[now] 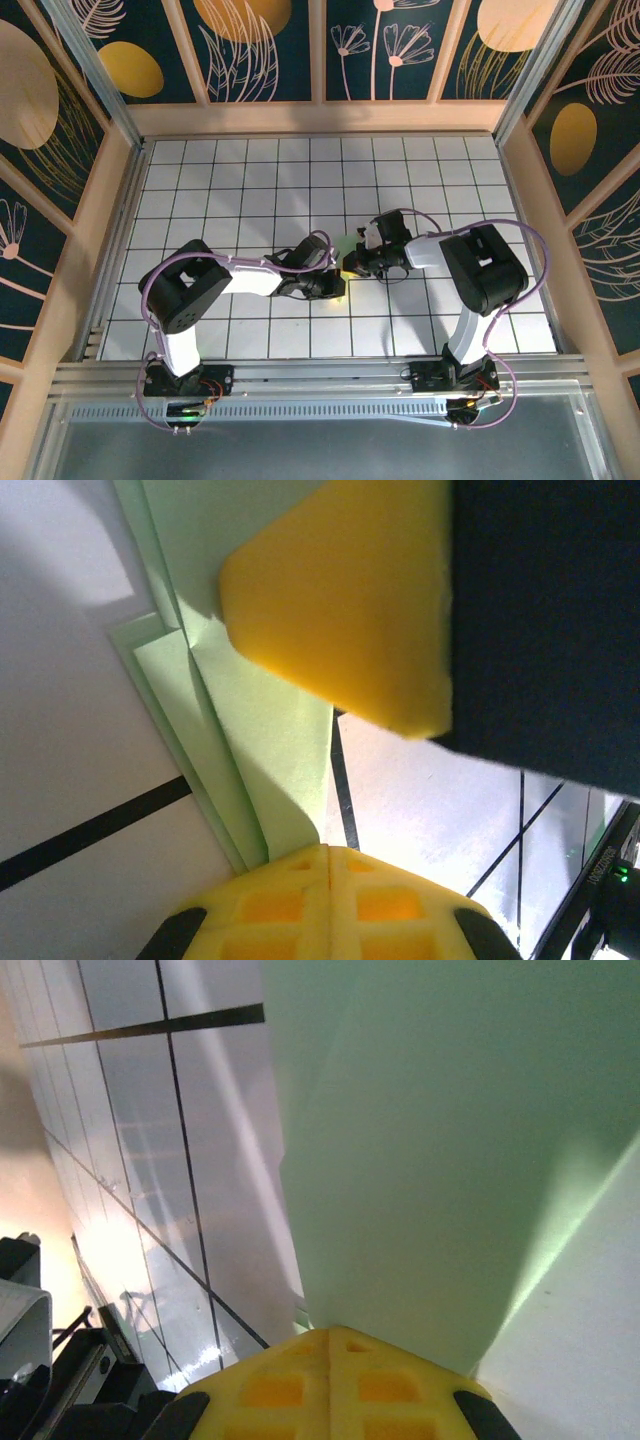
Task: Fold a paper plane with a square sheet of paper (fold left side to right side)
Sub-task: Fold the wing for the fifth time at the center of the table.
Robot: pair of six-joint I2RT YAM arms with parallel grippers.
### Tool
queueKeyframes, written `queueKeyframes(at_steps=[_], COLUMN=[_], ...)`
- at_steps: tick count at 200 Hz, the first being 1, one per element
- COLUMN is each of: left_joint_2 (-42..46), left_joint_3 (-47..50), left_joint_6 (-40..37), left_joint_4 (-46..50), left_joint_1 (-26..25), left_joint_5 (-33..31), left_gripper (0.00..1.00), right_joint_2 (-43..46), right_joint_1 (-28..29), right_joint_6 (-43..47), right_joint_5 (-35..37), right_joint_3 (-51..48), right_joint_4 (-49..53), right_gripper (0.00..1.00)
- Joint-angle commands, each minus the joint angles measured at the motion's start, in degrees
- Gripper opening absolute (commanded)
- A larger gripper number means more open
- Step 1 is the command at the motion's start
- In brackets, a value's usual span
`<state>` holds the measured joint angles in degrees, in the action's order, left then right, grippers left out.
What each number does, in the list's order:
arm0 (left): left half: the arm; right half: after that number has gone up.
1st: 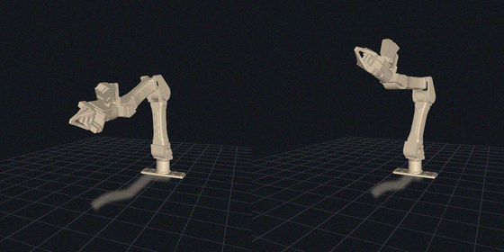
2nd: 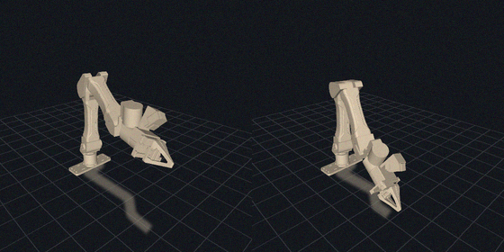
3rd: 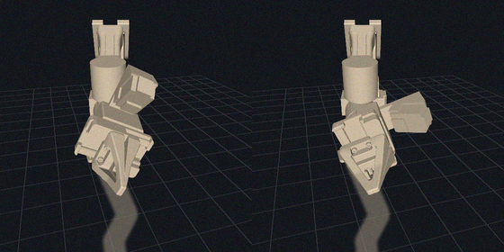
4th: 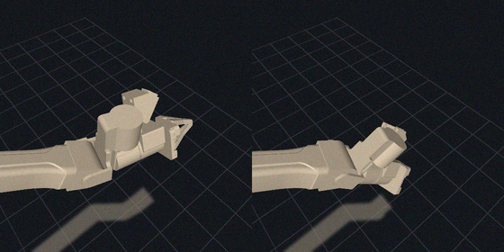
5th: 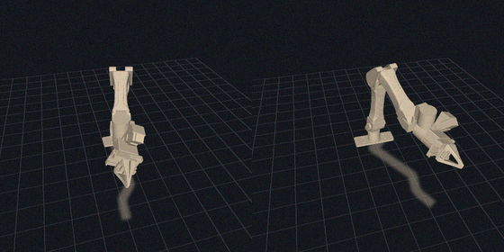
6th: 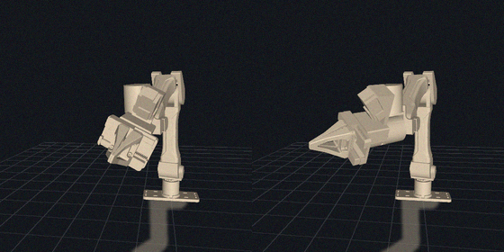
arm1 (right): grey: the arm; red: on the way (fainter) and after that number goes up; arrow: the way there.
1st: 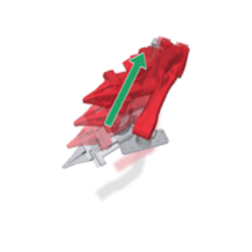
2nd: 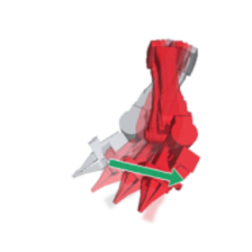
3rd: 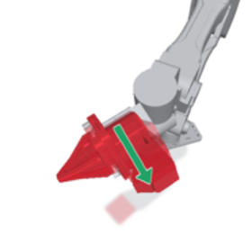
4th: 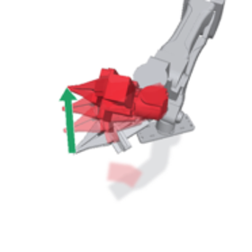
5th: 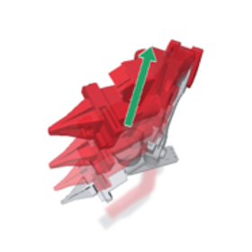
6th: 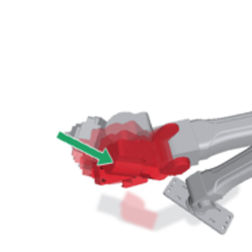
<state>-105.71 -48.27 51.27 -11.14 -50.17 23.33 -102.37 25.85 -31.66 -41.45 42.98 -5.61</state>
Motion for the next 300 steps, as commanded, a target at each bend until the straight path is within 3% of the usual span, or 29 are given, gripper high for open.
queueKeyframes(at_steps=[1, 115, 168, 300], left_joint_2=[-1.4, 1.9, 3.6, -4.8], left_joint_3=[2.8, 3.8, -1.7, -7.0], left_joint_6=[0.8, 2.3, 1.5, -1.1], left_joint_4=[3.2, 1.0, 0.9, 1.1], left_joint_1=[0.2, 0.2, 0.2, 1.8], left_joint_5=[-2.2, -3.3, -1.0, 0.4], left_gripper=[0.00, 0.00, 0.00, 0.00], right_joint_2=[2.3, -4.4, -6.9, -6.9], right_joint_1=[-1.3, -5.1, -5.4, -5.5], right_joint_6=[0.5, 1.8, 3.3, 3.0], right_joint_5=[3.2, 2.6, 5.2, 4.6], right_joint_3=[2.2, 5.5, 5.5, 4.6], right_joint_4=[2.9, 0.6, 3.4, 2.7], right_gripper=[0.00, 0.00, 0.00, 0.00])
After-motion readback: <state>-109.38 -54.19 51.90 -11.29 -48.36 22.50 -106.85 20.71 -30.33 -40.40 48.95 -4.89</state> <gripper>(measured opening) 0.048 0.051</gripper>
